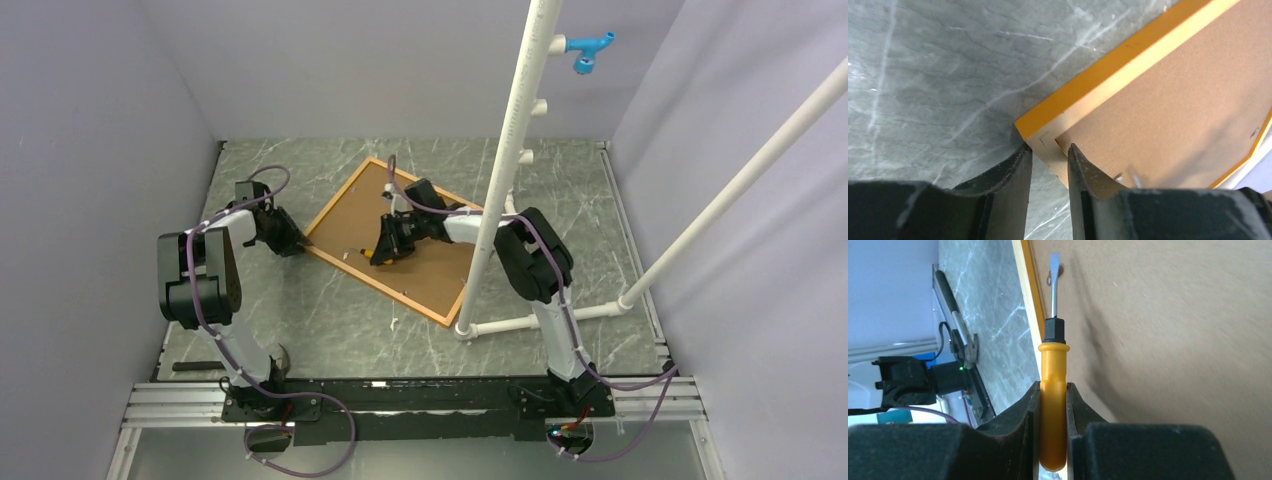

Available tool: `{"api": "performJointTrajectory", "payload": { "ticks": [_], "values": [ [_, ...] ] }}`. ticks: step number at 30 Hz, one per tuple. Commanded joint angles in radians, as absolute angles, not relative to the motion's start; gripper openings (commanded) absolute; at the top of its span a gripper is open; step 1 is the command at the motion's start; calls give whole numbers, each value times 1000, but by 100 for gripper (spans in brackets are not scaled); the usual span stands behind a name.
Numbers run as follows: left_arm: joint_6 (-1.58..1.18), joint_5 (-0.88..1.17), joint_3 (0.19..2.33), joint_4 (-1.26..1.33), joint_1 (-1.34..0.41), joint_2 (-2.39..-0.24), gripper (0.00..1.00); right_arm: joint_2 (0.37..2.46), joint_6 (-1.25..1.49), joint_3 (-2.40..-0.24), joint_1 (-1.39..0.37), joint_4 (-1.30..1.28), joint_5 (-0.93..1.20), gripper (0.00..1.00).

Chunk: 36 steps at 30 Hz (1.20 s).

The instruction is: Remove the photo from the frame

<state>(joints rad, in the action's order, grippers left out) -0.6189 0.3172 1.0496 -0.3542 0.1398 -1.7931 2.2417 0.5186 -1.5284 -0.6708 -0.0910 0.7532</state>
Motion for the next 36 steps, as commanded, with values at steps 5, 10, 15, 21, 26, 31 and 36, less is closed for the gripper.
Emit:
{"api": "performJointTrajectory", "payload": {
  "ticks": [5,10,15,21,26,31,36],
  "values": [
    [-542,396,998,-276,125,-1664,51,1939,511,-1304,-542,50,823,0],
    [-574,436,907,-206,124,-1555,54,1831,428,-1135,-512,5,744,0],
    [-701,449,779,-239,106,-1435,52,1724,407,-974,-508,-14,710,0],
    [-952,374,673,-352,-21,-1267,61,1624,412,-869,-505,-4,707,0],
    [-1167,376,633,-281,-224,-1306,64,1607,396,-840,-504,5,703,0],
    [-1319,351,677,-237,-349,-1422,64,1563,380,-799,-506,-35,687,0],
    [-1461,185,722,-325,-435,-1443,63,1537,380,-777,-505,-34,680,0]
  ]
}}
